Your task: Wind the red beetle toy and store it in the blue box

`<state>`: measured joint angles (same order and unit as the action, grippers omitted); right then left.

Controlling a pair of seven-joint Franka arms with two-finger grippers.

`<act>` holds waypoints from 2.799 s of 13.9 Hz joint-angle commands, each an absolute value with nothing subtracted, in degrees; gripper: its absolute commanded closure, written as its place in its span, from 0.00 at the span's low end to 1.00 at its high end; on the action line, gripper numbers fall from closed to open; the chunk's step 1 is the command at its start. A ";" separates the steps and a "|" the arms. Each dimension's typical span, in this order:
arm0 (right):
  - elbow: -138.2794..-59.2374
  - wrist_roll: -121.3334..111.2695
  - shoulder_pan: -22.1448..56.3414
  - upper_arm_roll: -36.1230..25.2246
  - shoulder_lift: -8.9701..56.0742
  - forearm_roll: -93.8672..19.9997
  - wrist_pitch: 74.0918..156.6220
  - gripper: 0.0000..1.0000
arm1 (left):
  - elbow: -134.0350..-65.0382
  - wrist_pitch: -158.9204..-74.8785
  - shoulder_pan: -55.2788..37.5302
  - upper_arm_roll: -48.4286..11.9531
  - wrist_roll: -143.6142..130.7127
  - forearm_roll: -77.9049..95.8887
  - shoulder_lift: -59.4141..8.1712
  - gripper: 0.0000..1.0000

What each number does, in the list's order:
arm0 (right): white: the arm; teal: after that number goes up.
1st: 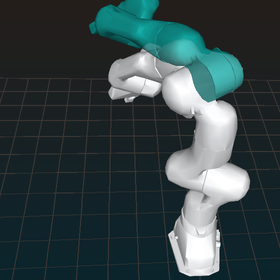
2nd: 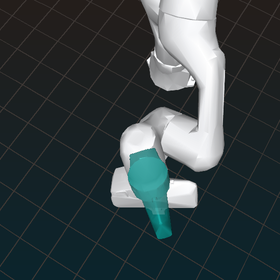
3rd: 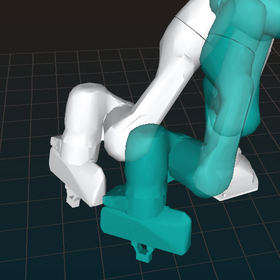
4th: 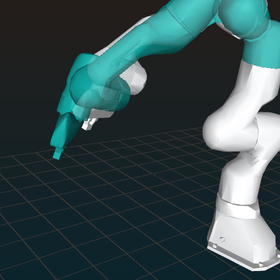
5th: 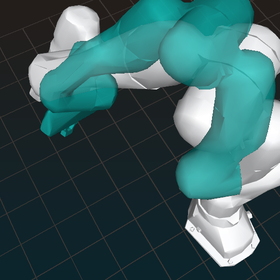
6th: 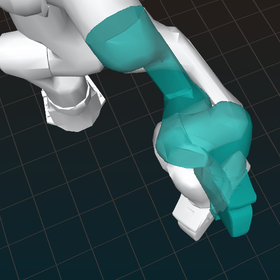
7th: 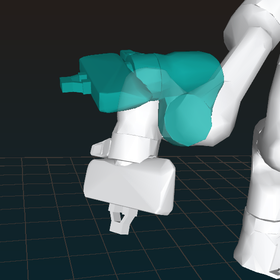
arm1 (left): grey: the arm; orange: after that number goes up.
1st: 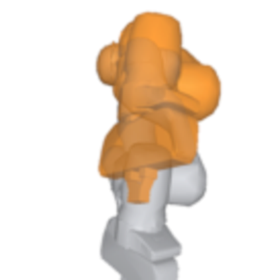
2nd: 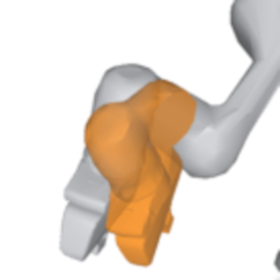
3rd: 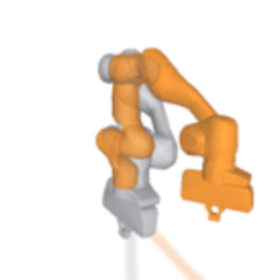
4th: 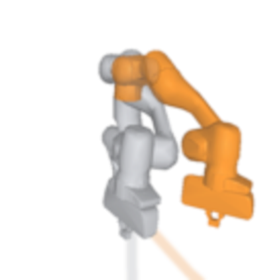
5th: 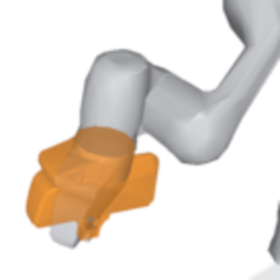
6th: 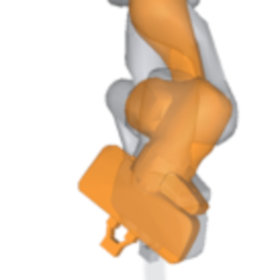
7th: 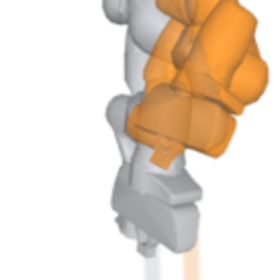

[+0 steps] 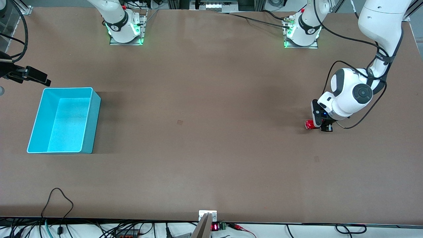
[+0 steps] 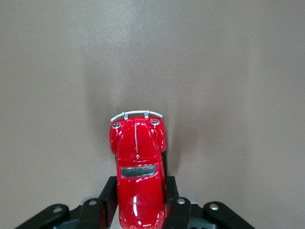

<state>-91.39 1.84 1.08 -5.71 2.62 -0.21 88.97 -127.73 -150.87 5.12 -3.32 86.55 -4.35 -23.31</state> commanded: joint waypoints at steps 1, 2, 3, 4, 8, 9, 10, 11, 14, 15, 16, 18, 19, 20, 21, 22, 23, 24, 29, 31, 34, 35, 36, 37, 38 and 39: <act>-90.97 2.29 0.62 -5.19 2.64 -0.35 88.33 0.00 | -127.97 -151.35 5.54 -3.60 89.82 -5.01 -24.52 0.64; -90.97 2.29 0.62 -5.19 2.64 -0.35 88.33 0.00 | -127.97 -151.35 5.54 -3.60 90.17 -5.01 -24.61 0.64; -90.97 2.29 0.62 -5.19 2.64 -0.35 88.33 0.00 | -127.97 -151.35 5.54 -3.60 90.18 -5.01 -24.70 0.64; -90.97 2.29 0.70 -5.19 2.64 -0.44 88.33 0.00 | -127.97 -151.35 5.80 -3.60 90.18 -5.01 -24.78 0.64; -90.97 2.37 0.97 -5.19 2.64 -0.53 88.51 0.00 | -127.79 -151.35 6.50 -3.60 90.18 -5.01 -25.49 0.65; -90.97 2.29 0.79 -5.19 2.64 -0.53 88.51 0.00 | -127.71 -151.35 7.64 -3.60 90.18 -5.10 -26.01 0.65; -90.97 2.29 0.70 -5.10 2.64 -0.53 88.51 0.00 | -127.53 -151.35 9.13 -3.60 90.44 -5.27 -26.89 0.65; -90.97 2.29 0.70 -5.18 2.64 -0.53 88.51 0.00 | -127.09 -151.35 10.36 -3.60 91.40 -5.27 -27.42 0.65; -90.97 2.37 1.05 -5.10 2.64 -0.53 88.59 0.00 | -124.82 -151.35 15.80 -5.17 97.98 -5.27 -30.40 0.65; -90.88 2.37 1.14 -5.01 2.64 -0.53 88.59 0.00 | -124.20 -151.26 18.78 -6.40 100.70 -5.27 -31.11 0.65; -90.88 2.37 1.14 -4.84 2.64 -0.53 88.68 0.00 | -124.02 -151.26 20.55 -6.59 102.90 -5.27 -31.72 0.65; -90.88 2.37 1.06 -4.83 2.64 -0.53 88.68 0.00 | -122.79 -151.26 23.10 -6.59 107.82 -5.27 -32.60 0.63; -90.88 2.37 1.05 -4.83 2.64 -0.53 88.59 0.00 | -122.26 -151.09 24.42 -6.59 109.23 -5.27 -32.61 0.58; -90.88 2.37 0.97 -4.83 2.64 -0.53 88.59 0.00 | -122.08 -150.82 24.96 -6.59 109.68 -5.27 -32.09 0.42; -90.88 2.37 0.97 -4.83 2.64 -0.53 88.59 0.00 | -122.08 -148.82 24.87 -6.68 109.69 -5.01 -30.77 0.12; -90.88 2.37 0.88 -4.83 2.64 -0.53 88.59 0.00 | -121.99 -145.67 24.44 -6.85 109.60 -5.01 -28.41 0.00; -90.88 2.37 0.70 -4.83 2.64 -0.53 88.59 0.00 | -121.56 -141.55 24.00 -8.68 109.60 -5.01 -25.34 0.00; -90.88 2.29 0.62 -4.92 2.64 -0.53 88.59 0.00 | -120.68 -137.41 23.04 -10.79 109.43 -5.01 -22.09 0.00; -90.88 2.29 0.70 -4.92 2.64 -0.53 88.77 0.00 | -115.32 -121.21 15.47 -20.97 107.94 -3.87 -11.35 0.00; -90.88 2.37 0.62 -4.92 2.64 -0.53 88.77 0.00 | -114.35 -120.24 15.21 -25.30 106.01 0.67 -10.29 0.00; -90.88 2.37 0.62 -4.92 2.64 -0.53 88.68 0.00 | -113.73 -120.85 12.05 -25.93 93.48 7.37 -10.46 0.00; -90.88 2.29 0.62 -4.92 2.64 -0.53 88.68 0.00 | -113.03 -120.94 11.87 -25.93 87.16 8.17 -10.81 0.00; -90.88 2.29 0.62 -4.92 2.64 -0.53 88.68 0.00 | -112.68 -120.94 11.78 -25.93 80.05 9.04 -10.90 0.00; -90.88 2.29 0.62 -4.92 2.64 -0.53 88.86 0.00 | -112.15 -121.02 11.69 -25.93 74.15 9.40 -11.16 0.00; -90.88 2.11 0.70 -4.92 2.64 -0.44 88.77 0.00 | -111.02 -121.03 11.69 -25.49 66.70 9.84 -11.42 0.00; -90.88 2.28 0.79 -4.92 2.64 -0.44 88.60 0.00 | -109.96 -121.03 11.78 -24.88 58.36 9.84 -11.43 0.00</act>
